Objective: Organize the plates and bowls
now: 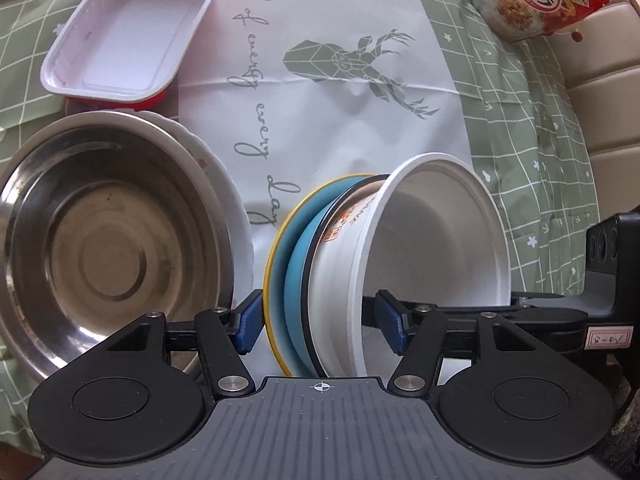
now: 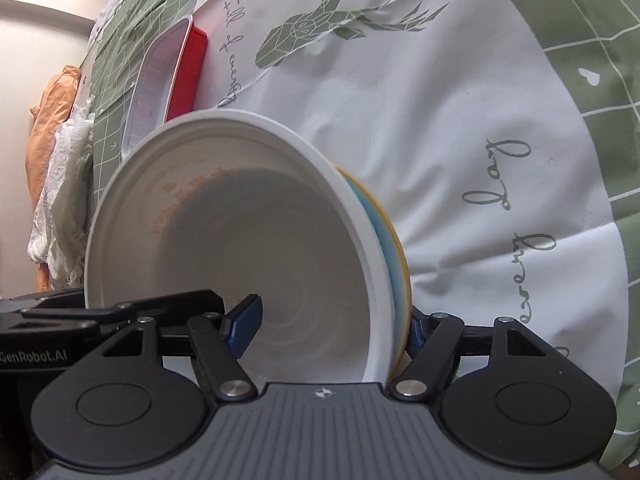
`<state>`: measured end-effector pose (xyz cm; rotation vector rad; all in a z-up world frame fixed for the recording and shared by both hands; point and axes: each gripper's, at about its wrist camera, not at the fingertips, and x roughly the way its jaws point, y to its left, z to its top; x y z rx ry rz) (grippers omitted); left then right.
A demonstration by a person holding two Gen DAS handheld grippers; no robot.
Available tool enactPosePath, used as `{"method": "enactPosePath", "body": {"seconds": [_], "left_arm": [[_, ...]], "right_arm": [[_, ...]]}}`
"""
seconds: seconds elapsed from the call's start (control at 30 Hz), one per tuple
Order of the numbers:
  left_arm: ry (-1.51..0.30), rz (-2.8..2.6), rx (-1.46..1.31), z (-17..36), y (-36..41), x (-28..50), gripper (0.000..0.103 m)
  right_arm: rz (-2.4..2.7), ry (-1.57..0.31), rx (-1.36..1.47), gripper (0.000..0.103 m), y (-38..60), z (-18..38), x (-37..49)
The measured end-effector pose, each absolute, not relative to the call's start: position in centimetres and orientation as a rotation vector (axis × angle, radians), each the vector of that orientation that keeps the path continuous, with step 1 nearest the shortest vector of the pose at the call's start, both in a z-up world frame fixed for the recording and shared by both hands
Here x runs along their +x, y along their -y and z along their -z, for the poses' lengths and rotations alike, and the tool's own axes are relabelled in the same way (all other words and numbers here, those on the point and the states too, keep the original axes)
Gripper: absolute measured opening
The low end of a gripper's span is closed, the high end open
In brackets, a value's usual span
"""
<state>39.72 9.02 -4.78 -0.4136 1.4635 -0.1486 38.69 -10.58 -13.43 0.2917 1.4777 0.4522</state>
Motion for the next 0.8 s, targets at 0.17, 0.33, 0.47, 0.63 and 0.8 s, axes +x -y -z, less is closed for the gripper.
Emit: {"method": "enactPosePath", "body": {"seconds": [0.17,0.33,0.47,0.63,0.8], "left_arm": [[-1.466,0.15,-0.431,4.9,-9.2,39.9,0.064],[-1.476,0.136,-0.429,5.4,-9.3,39.9,0.065],[-1.484,0.132,-0.424,5.7,-9.3,40.1,0.065],[-1.479,0.129,-0.417,5.6,-9.2,40.1,0.066],[-1.471,0.119,-0.44,5.5,-9.5,39.8,0.066]], "right_arm": [[-0.427,-1.465,0.279,0.071,11.0,13.4,39.3],[-0.467,-1.492,0.27,0.071,10.1,14.0,39.2],[-0.475,-1.494,0.277,0.07,9.9,14.1,39.1],[-0.489,-1.518,0.275,0.066,9.8,14.1,39.3],[-0.465,-1.533,0.281,0.066,9.5,13.9,39.2]]}}
